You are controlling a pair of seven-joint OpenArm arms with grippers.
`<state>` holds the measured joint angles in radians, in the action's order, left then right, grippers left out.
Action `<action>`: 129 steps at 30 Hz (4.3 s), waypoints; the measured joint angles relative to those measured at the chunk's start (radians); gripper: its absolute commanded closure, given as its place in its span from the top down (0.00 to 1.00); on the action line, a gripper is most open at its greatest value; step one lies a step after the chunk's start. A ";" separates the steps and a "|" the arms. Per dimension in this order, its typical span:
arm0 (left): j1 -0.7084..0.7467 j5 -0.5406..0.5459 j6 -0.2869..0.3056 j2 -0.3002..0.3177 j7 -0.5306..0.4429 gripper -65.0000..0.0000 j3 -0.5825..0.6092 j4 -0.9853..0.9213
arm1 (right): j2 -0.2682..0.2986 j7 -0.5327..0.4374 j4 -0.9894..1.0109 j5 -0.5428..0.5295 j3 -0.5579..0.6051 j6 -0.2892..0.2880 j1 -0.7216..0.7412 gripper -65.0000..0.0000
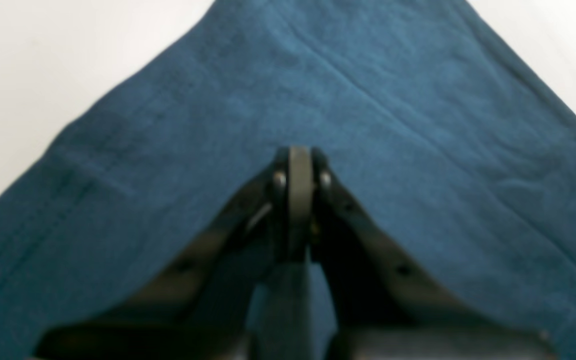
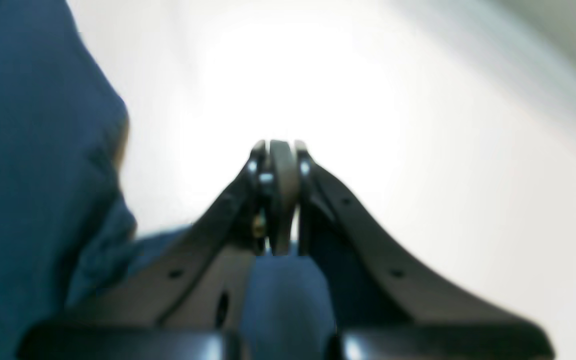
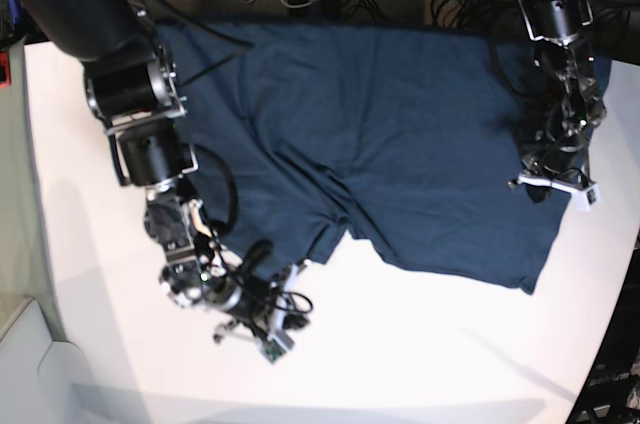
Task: Layout the t-shirt on the table in an organized manner, then fold the t-shirt properly
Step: 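Drag the hem corner with the right gripper away from the left gripper, then regrasp the shirt edge with the right gripper and pull it straight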
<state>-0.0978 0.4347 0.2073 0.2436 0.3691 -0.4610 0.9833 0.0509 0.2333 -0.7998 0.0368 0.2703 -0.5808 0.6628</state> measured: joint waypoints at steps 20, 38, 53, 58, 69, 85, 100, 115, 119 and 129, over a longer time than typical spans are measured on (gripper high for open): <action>-0.002 -0.005 -0.002 -0.008 -0.005 0.00 -0.002 0.000 | 0.196 0.082 0.059 -0.023 -0.031 -0.002 -0.124 0.02; -0.003 -0.003 -0.001 -0.008 -0.005 0.00 -0.002 0.000 | 0.226 0.256 -0.002 0.517 -0.040 -0.029 -0.102 0.02; -0.022 0.101 -0.056 -0.030 0.290 0.00 0.011 0.231 | 0.112 0.389 -0.621 0.547 -0.313 -0.055 -0.296 0.02; -0.018 0.102 -0.057 -0.023 0.329 0.00 0.005 0.263 | 0.116 0.460 -0.739 0.544 -0.272 -0.064 -0.483 0.02; 0.014 0.109 -0.053 0.023 0.331 0.00 0.007 0.208 | 0.105 0.446 -0.801 0.542 -0.277 -0.062 -0.700 0.02; -0.202 0.136 -0.032 0.047 0.051 0.00 0.081 -0.200 | 0.141 0.224 -0.222 0.464 -0.283 -0.023 -0.305 0.02; -0.376 0.109 -0.058 0.061 0.027 0.00 0.332 -0.312 | 0.179 0.055 0.137 0.484 -0.280 -0.049 -0.001 0.02; -0.056 0.113 -0.056 0.092 0.376 0.00 -0.023 0.245 | 0.124 0.371 -0.688 0.481 -0.360 -0.054 -0.458 0.02; 0.053 0.095 -0.061 0.076 0.385 0.00 -0.066 0.237 | 0.068 0.384 -0.762 0.480 -0.361 -0.063 -0.608 0.02; 0.071 0.143 -0.030 0.091 0.206 0.00 -0.069 0.097 | 0.051 0.233 -0.577 0.389 -0.459 -0.051 -0.602 0.02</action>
<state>-0.0273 0.5774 0.1776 0.3344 0.5751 -0.5297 1.0801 0.1024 0.4664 -1.3769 0.4263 -0.1890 -0.6323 0.0608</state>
